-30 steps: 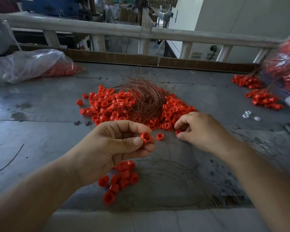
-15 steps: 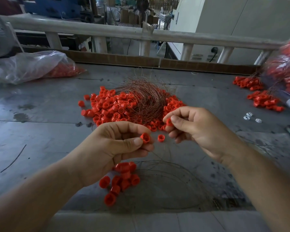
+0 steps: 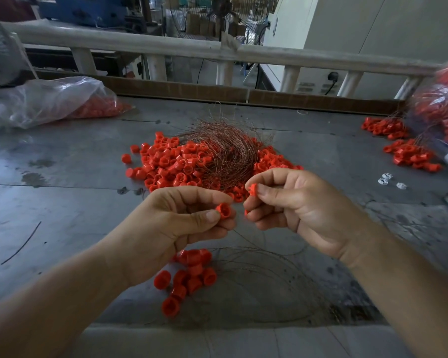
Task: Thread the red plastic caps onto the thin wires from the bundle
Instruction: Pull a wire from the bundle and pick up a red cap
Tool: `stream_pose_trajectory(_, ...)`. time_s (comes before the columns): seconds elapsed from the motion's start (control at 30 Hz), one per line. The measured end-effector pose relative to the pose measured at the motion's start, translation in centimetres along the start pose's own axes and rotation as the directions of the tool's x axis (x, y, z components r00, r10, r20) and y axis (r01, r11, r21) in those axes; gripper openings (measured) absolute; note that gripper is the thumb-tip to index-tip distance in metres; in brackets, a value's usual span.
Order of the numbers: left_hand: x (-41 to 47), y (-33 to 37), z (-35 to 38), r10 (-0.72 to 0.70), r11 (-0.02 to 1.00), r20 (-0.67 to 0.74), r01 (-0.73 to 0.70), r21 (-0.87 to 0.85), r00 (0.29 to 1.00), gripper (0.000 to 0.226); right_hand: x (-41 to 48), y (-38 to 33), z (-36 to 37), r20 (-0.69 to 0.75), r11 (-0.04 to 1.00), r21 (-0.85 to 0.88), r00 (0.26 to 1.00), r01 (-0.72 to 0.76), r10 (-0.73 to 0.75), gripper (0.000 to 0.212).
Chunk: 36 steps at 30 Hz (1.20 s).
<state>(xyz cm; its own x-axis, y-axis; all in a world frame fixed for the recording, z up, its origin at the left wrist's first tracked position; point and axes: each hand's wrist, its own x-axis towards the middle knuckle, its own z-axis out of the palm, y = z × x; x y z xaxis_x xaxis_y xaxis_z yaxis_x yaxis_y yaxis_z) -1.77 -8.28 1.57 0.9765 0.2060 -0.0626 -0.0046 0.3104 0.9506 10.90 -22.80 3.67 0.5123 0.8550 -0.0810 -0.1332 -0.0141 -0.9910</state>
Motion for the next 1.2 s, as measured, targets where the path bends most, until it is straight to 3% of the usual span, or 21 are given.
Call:
stream_pose_trajectory(0.2,0.0,0.0,0.1,0.02,1.0,-0.014,-0.019,0.02,1.0,0.025,-0.1,0.3,-0.2,0.025,0.998,-0.045,0.998,0.051,-0.05,0.011)
stream_pose_trajectory(0.3,0.0,0.0,0.2,0.027,0.999,-0.025,-0.026,0.029,0.999,0.025,-0.2,0.5,0.2,0.037,0.975,-0.181,0.992,0.127,-0.122,0.014)
stream_pose_trajectory(0.57,0.1,-0.1,0.5,0.066,0.995,-0.068,-0.061,0.075,0.995,0.025,-0.4,1.6,1.4,0.053,0.718,-0.587,0.902,0.374,-0.427,0.017)
stream_pose_trajectory(0.77,0.0,-0.2,0.5,0.101,0.986,-0.089,-0.088,0.139,0.991,0.021,-0.4,2.1,1.8,0.026,0.722,-0.571,0.888,0.391,-0.46,0.027)
stream_pose_trajectory(1.2,-0.1,-0.3,0.9,0.184,0.953,-0.135,-0.143,0.266,0.974,0.018,-0.5,2.0,2.4,-0.009,0.731,-0.559,0.879,0.391,-0.477,0.025)
